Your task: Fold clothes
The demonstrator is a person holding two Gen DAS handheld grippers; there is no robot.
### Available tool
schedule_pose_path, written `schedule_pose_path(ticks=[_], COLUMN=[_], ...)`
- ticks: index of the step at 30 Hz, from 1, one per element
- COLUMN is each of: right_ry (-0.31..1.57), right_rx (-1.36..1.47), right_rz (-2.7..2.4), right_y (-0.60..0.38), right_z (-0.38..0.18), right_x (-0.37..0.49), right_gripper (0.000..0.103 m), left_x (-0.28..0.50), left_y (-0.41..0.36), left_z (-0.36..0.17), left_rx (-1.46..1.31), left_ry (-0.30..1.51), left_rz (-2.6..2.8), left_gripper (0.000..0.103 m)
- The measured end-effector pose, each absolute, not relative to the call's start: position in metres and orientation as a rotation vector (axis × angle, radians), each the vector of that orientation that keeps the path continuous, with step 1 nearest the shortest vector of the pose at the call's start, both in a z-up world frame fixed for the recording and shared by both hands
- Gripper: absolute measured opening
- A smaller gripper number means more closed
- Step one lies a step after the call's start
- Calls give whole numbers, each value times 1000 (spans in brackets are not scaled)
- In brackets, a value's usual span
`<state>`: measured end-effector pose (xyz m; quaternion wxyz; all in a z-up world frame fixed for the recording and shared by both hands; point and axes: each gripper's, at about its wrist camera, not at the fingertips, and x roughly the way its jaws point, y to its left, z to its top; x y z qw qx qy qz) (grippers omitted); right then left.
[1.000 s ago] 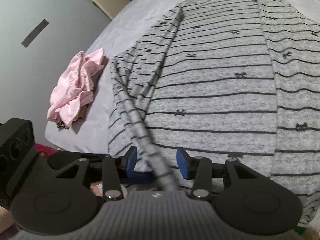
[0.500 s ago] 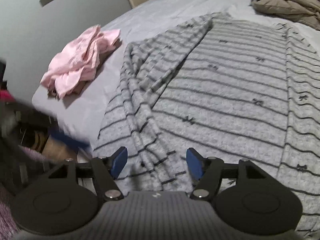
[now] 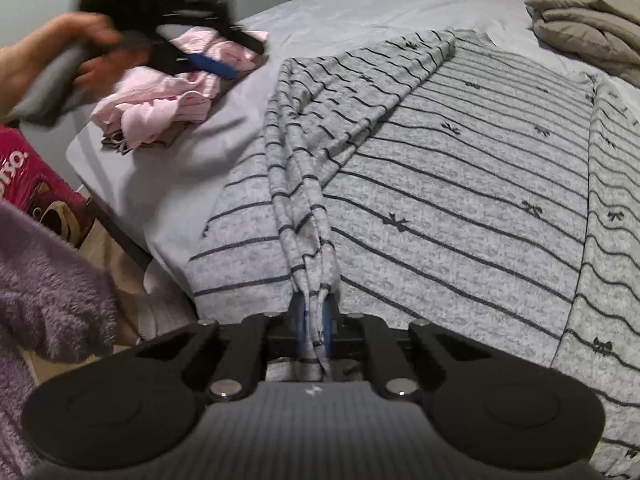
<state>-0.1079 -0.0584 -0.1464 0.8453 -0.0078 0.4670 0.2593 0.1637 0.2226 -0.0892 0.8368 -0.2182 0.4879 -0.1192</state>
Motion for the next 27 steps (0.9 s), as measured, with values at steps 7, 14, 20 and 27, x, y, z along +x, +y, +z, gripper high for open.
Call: schedule_pose_path(ticks=[7,14,20,27], right_ry=[1012,1045,1042,1064], right_rx=[113,274,373,473], right_rz=[628,708,789,802], right_y=[-66,-72,-71,-83], right_z=[-133,-121,-105,-104], right_x=[-108,-115,-127,-144], right_gripper=[9,8,8,8], left_x=[208,209,207,200], left_y=[223,206,172,94], left_z=[-129,-110,-69,-43], left_rx=[-590,-594,-542,-402], left_ry=[1074,1018,949,930], left_rz=[-186,-310,-462,-646], left_gripper=[38,2,2,2])
